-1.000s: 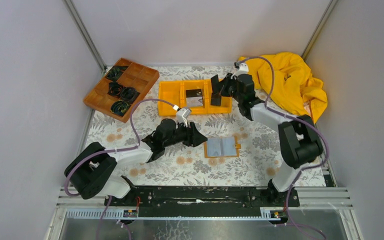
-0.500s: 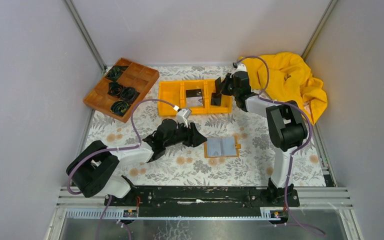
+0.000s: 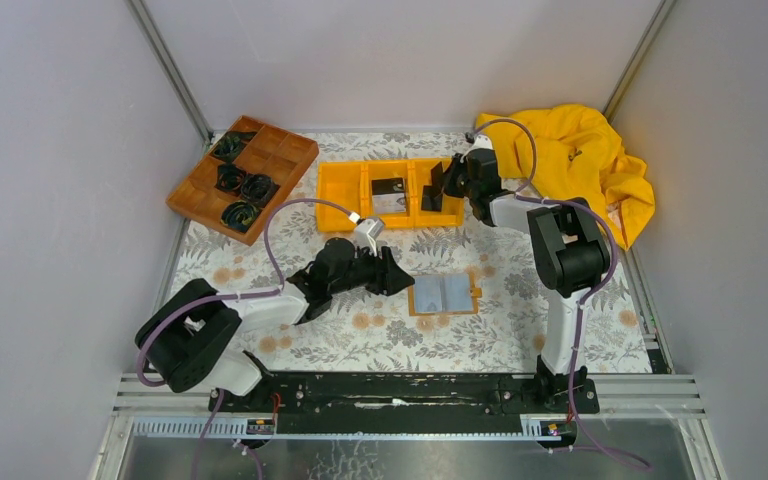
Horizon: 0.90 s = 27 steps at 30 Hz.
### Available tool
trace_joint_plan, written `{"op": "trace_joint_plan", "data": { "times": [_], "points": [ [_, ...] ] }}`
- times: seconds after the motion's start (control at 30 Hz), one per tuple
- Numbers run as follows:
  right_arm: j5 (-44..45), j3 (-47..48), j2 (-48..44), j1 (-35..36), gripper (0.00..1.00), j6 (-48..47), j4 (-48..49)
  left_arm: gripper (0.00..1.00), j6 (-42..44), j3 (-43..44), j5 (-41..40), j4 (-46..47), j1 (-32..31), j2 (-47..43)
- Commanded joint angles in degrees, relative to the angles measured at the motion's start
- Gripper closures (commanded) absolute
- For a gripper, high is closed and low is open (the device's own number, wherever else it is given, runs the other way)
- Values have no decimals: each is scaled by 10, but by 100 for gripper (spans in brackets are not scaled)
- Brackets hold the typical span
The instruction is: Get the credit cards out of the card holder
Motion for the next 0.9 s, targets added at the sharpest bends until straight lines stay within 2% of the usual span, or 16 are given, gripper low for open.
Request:
{"op": "trace_joint_plan", "data": {
  "times": [0.0, 0.13, 0.27, 0.43, 0.57, 0.73, 0.87],
  "points": [
    [-20, 2, 4, 0, 100, 4, 32, 48, -1, 7, 8, 31, 0, 6],
    [-29, 3, 6, 1, 85, 6, 36, 48, 1, 7, 5, 27, 1, 5],
    [-31, -4, -8, 0, 79, -4, 35, 48, 3, 8, 1, 23, 1, 6],
    [-23, -14, -30, 0, 63, -11, 35, 48, 2, 8, 3, 22, 1, 6],
    [-2, -34, -58, 1, 59, -13, 40, 48, 3, 8, -1, 21, 1, 3],
    [58, -75, -137, 1, 58, -21, 44, 48, 4, 7, -3, 21, 1, 3],
    [55, -90, -202, 1, 58, -41, 30, 49, 5, 6, -3, 22, 0, 2]
  ]
}}
